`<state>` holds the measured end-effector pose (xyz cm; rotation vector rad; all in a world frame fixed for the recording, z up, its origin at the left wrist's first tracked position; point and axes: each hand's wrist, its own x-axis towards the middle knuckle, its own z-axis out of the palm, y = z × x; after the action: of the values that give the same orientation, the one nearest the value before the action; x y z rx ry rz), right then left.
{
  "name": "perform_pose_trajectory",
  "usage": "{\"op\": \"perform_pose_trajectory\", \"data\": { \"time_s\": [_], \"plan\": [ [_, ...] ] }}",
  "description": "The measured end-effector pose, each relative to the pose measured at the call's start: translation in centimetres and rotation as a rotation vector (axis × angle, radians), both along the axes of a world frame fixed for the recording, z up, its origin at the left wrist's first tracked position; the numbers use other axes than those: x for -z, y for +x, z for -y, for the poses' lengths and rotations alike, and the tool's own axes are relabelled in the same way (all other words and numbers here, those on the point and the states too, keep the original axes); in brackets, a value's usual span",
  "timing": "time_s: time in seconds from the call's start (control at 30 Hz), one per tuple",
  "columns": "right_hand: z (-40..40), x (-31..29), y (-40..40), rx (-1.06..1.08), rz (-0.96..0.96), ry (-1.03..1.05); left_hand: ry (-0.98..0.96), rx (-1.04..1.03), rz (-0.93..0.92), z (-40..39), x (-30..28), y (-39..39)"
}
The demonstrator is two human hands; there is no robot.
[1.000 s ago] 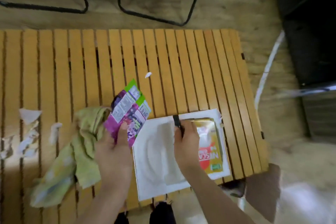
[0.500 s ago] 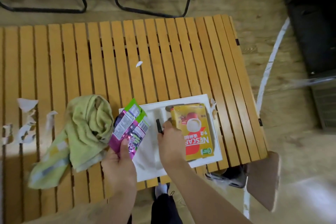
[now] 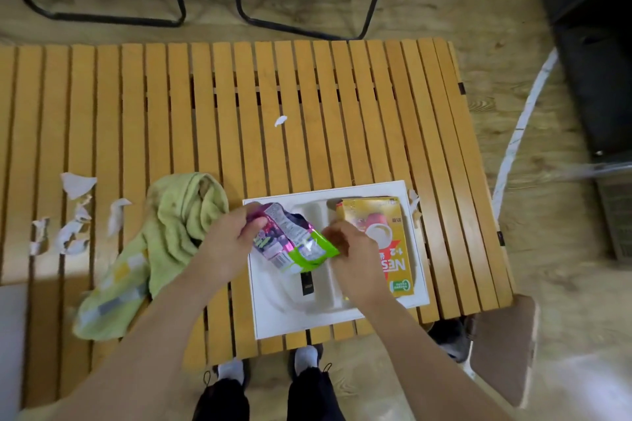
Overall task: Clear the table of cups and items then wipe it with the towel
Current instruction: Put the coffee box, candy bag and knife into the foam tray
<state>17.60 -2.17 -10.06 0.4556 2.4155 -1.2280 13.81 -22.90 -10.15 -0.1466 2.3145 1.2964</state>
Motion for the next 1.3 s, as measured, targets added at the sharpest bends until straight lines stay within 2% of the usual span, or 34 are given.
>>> {"op": "perform_pose_trajectory", "data": {
  "time_s": [0.13, 0.23, 0.37, 0.53, 0.6, 0.7, 0.77, 0.93, 1.07, 1.17, 1.3],
  "plan": [
    [-0.1, 0.2, 1.3, 0.037, 0.228, -0.253, -0.011, 0.186, 0.06, -0.5, 0.3, -3.4],
    [0.0, 0.6, 2.5, 0.088, 0.201, -0.337, -0.05, 0.254, 0.017, -1.7, 0.2, -4.8],
    [0.3, 0.9, 4.1, 0.21, 0.151, -0.1, -0.114, 0.28, -0.081, -4.7, 0.4, -4.7],
    [0.6, 1.2, 4.7, 0.203, 0.227, 0.08, -0.236, 0.342, -0.036, -7.0, 2.1, -3.7],
    [0.4, 1.2, 4.9, 0.145, 0.213, 0.202, -0.232, 0.347, -0.047, -7.4, 2.6, -3.3],
    [0.0, 0.9, 5.5, 0.174, 0.182, 0.334, -0.162, 0.33, -0.046, -7.9, 2.9, -3.1],
    [-0.3, 0.8, 5.8, 0.168, 0.212, 0.373, -0.159, 0.348, -0.024, -8.2, 3.1, -3.0],
    [0.5, 1.2, 5.4, -0.014, 0.361, 0.424, -0.239, 0.455, 0.052, -8.9, 2.8, -3.7],
    [0.7, 1.1, 4.9, -0.015, 0.388, 0.476, -0.297, 0.388, 0.032, -8.7, 2.2, -4.2],
    [0.6, 0.6, 5.3, -0.003, 0.32, 0.564, -0.393, 0.382, 0.022, -7.7, 2.1, -4.4],
    [0.6, 0.1, 5.7, 0.009, 0.082, 0.652, -0.466, 0.454, -0.044, -7.4, 1.3, -4.1]
  ]
}}
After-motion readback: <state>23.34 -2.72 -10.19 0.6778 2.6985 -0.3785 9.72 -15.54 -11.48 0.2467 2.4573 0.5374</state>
